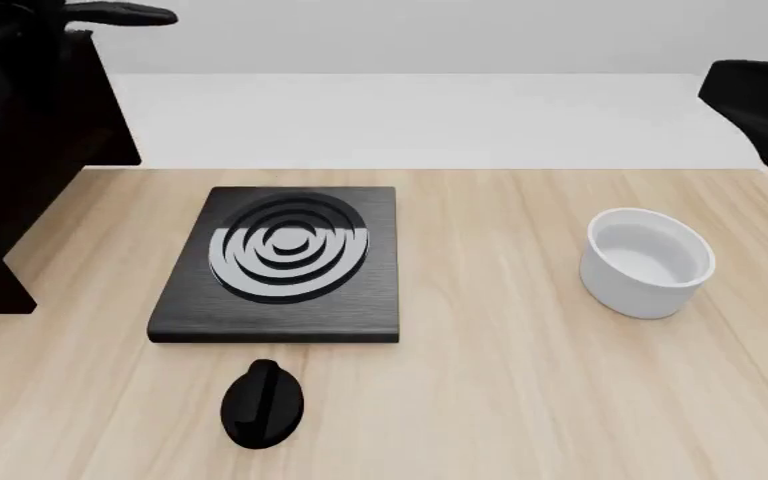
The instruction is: Put the frying pan on the cabinet shelf.
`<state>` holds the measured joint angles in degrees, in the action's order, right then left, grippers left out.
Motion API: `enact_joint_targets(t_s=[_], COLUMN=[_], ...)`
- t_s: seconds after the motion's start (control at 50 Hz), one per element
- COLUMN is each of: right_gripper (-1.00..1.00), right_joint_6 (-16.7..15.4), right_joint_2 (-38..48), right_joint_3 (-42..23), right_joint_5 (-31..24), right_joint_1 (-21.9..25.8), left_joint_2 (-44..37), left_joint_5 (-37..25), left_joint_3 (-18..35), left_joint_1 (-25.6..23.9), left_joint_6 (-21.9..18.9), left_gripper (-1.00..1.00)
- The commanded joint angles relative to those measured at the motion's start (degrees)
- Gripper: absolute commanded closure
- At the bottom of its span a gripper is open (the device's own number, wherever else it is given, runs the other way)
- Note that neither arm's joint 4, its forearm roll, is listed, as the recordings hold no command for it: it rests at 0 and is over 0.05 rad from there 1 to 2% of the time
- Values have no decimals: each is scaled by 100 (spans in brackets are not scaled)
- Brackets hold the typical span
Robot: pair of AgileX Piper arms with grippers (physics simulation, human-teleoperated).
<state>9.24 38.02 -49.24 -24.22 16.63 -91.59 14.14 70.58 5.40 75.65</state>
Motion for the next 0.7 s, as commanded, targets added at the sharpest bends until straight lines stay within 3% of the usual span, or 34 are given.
enact_joint_targets(t_s=[0.02, 0.1, 0.16, 0.3, 0.5, 0.7], right_gripper=[-100, -100, -100, -100, -100, -100], right_joint_6=[-26, -60, -36, 109, 186, 190], right_joint_2=[-61, -45, -41, -158, -114, -18], right_joint_3=[-181, -139, -61, 73, 424, 325], right_joint_5=[-179, -146, -83, -19, 207, 219], right_joint_1=[-282, -332, -369, -537, -666, -671], left_joint_2=[-361, -443, -527, -729, -823, -926], left_joint_5=[368, 366, 538, 569, 928, 1244], left_joint_3=[250, 385, 332, 453, 115, -120], left_joint_1=[361, 411, 436, 530, 681, 730], left_joint_6=[204, 207, 443, 422, 439, 524], left_gripper=[100, 100, 100, 100, 100, 100])
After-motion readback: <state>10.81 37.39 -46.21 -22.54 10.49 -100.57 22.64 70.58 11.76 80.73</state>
